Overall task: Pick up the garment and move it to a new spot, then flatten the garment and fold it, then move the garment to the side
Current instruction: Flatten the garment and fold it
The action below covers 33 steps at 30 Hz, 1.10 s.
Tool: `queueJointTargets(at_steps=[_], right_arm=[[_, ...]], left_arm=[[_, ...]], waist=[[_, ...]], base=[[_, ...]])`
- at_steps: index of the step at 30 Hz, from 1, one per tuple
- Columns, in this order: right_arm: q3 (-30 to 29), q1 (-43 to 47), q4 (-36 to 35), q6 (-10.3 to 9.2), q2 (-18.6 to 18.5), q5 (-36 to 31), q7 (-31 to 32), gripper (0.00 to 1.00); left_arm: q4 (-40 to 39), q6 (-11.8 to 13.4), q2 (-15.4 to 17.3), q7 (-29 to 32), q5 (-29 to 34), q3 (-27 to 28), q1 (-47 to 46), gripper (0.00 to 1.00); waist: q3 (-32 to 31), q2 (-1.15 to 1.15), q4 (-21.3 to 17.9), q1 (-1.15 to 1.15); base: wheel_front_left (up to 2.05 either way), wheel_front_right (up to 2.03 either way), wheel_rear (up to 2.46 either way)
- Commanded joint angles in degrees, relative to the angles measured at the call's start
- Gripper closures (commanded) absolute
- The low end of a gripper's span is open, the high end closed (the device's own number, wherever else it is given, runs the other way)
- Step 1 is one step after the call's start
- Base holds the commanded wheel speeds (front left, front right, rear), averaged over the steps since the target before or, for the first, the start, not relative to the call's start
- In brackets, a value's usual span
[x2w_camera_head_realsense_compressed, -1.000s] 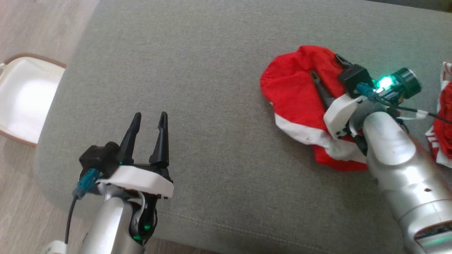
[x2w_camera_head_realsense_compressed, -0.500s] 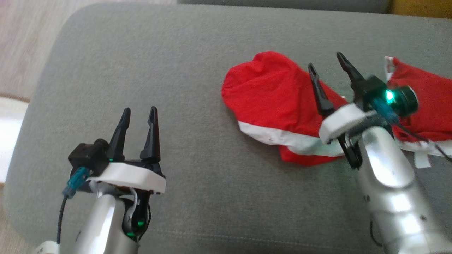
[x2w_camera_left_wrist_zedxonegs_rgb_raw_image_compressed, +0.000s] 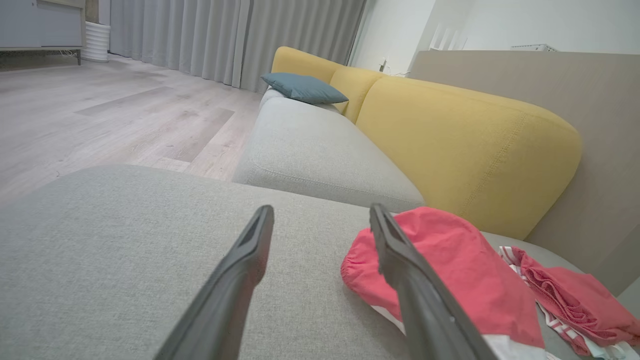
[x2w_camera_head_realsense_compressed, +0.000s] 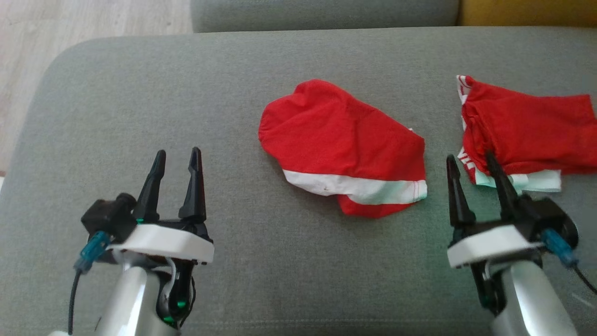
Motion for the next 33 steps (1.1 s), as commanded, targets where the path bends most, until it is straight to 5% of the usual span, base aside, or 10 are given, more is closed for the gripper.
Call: queueJointTargets(at_steps=[1, 11, 27, 28, 29, 33], right_arm=[[1.36, -0.31, -2.43, -0.04, 0.41, 1.24, -0.62, 0.0], [2.23, 1.32, -1.22, -0.04, 0.42, 3.92, 2.0, 0.0], [1.92, -5.05, 12.39, -0.04, 0.42, 7.6, 7.94, 0.0], [2.02, -5.35, 12.94, -0.04, 0.42, 7.58, 7.89, 0.43], [2.16, -5.63, 13.44, -0.04, 0.42, 7.49, 7.86, 1.0], [1.68, -6.6, 14.39, -0.04, 0.42, 6.7, 6.86, 1.0]], left_arm=[[-1.91, -0.32, 0.5, -0.45, -0.15, 1.95, -0.75, 0.0], [-1.8, -0.62, 0.5, -0.45, -0.28, 0.72, -1.32, 0.0], [0.02, -0.5, 0.5, -0.45, -0.29, -0.74, -2.99, 0.0], [0.05, -0.48, 0.5, -0.45, -0.3, -0.73, -3.02, 0.0], [0.08, -0.45, 0.5, -0.45, -0.32, -0.74, -3.04, 0.0], [0.14, -0.22, 0.5, -0.45, -0.34, -0.43, -2.98, 0.0]], waist=[[0.14, 0.0, -0.35, 0.0], [1.63, 0.0, 0.34, 0.0], [4.88, 0.0, 6.11, 0.0], [4.92, 0.0, 6.24, 0.0], [4.93, 0.0, 6.36, 0.0], [4.65, 0.0, 6.15, 0.0]], base=[[0.0, 0.0, 0.0], [0.0, 0.0, 0.0], [0.0, 0.0, 0.0], [0.0, 0.0, 0.0], [0.0, 0.0, 0.0], [0.0, 0.0, 0.0]])
